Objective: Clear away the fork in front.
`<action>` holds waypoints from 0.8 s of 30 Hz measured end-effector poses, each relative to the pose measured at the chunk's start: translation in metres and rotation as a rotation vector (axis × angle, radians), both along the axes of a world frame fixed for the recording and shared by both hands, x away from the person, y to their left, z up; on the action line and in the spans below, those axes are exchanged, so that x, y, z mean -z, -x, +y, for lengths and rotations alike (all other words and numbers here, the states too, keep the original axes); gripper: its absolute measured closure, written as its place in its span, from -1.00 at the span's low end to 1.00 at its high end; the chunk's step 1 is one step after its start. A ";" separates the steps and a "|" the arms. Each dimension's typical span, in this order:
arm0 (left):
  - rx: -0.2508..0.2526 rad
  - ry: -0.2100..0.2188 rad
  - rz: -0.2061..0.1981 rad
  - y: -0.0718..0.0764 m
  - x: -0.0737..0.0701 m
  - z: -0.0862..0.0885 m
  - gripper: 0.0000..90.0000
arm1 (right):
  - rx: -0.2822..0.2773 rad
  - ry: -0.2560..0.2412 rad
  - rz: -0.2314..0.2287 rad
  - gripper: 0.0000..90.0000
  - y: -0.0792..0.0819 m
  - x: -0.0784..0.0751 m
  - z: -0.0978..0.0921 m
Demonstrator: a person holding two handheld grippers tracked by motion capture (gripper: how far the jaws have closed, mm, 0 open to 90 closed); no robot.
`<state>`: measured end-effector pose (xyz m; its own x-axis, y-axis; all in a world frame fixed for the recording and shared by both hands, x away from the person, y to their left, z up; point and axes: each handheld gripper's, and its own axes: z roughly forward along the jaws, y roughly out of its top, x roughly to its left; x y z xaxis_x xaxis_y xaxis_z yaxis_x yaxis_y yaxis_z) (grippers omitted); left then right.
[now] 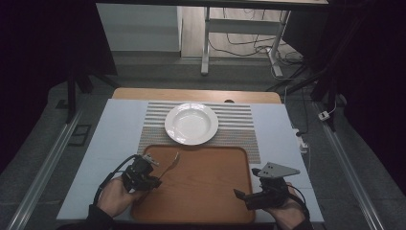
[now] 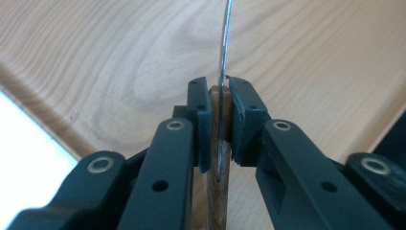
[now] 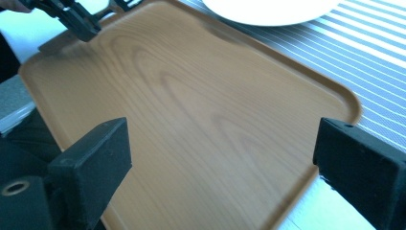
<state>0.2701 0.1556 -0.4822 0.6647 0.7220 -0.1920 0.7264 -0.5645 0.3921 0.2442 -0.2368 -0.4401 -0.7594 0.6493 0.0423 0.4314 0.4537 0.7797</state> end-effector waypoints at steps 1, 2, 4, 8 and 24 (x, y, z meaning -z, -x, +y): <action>-0.014 -0.002 0.006 -0.001 0.001 0.001 0.77 | 0.006 0.005 -0.001 -0.87 0.001 0.000 -0.001; -0.029 -0.003 0.011 -0.001 0.002 0.002 0.77 | 0.010 0.002 0.000 -0.87 0.001 0.000 -0.003; -0.053 -0.003 0.024 -0.003 0.004 0.003 0.77 | 0.021 0.003 -0.001 -0.88 0.003 0.001 -0.005; -0.082 -0.005 0.049 -0.007 0.011 0.006 0.77 | 0.032 0.007 0.001 -0.88 0.004 0.002 -0.009; -0.066 -0.011 0.070 -0.011 0.021 0.002 0.47 | 0.055 0.017 0.027 -0.88 0.006 0.004 -0.019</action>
